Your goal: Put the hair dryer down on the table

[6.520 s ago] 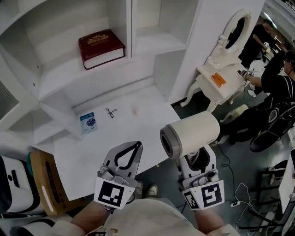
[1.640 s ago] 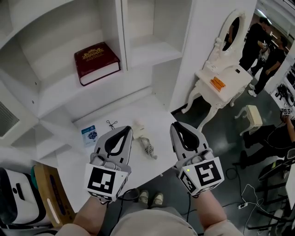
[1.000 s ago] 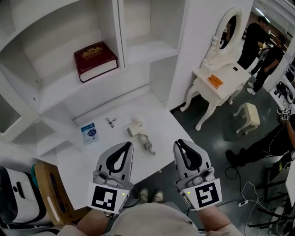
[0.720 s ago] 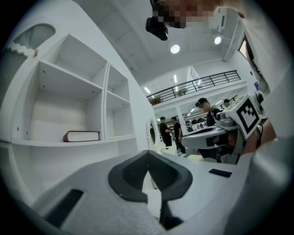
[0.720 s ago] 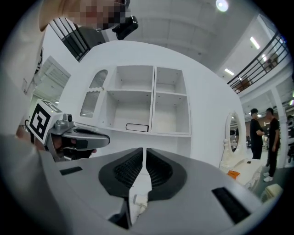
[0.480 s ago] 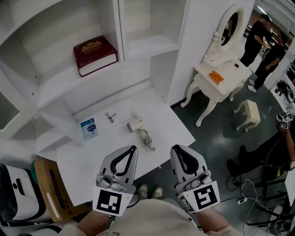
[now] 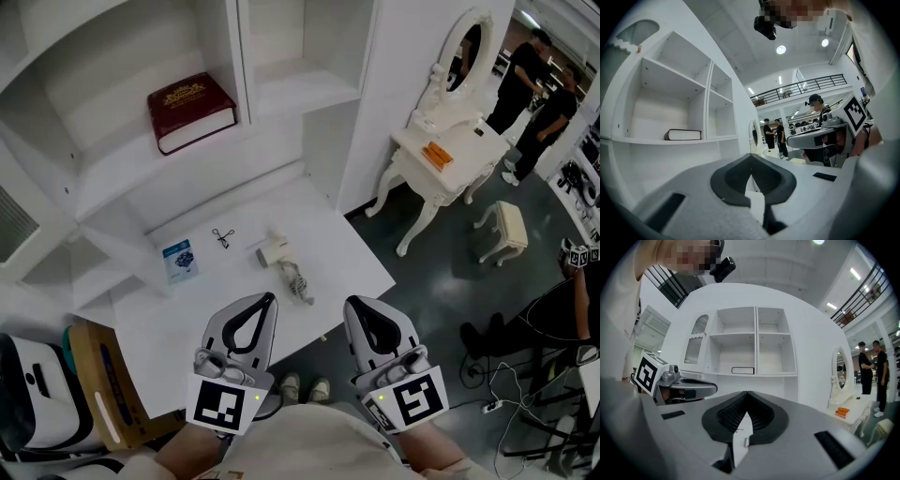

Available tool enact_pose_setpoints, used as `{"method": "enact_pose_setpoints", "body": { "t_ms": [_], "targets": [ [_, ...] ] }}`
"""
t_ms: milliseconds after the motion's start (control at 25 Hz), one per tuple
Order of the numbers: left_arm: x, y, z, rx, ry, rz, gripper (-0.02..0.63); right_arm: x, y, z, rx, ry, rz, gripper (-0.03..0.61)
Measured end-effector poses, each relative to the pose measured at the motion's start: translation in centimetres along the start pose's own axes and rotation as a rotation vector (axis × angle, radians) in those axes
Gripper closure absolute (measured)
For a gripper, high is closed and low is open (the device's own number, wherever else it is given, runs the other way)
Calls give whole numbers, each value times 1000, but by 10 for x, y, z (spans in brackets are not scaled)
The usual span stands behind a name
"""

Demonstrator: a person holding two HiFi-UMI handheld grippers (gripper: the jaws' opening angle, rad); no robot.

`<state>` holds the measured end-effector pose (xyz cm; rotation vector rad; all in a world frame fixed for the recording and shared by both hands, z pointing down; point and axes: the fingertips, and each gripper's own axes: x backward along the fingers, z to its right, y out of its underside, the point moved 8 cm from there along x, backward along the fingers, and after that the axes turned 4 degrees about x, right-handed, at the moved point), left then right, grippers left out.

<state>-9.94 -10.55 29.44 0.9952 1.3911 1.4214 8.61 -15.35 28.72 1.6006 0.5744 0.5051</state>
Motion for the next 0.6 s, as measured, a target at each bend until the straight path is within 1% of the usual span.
{"method": "enact_pose_setpoints", "body": {
  "t_ms": [320,600],
  "targets": [
    [3,1,5,10,10,-5,600,5,-9,1,7,0,12,558],
    [3,3,6,23,20,-11,600,7,-10,0,6,-2,4,558]
  ]
}}
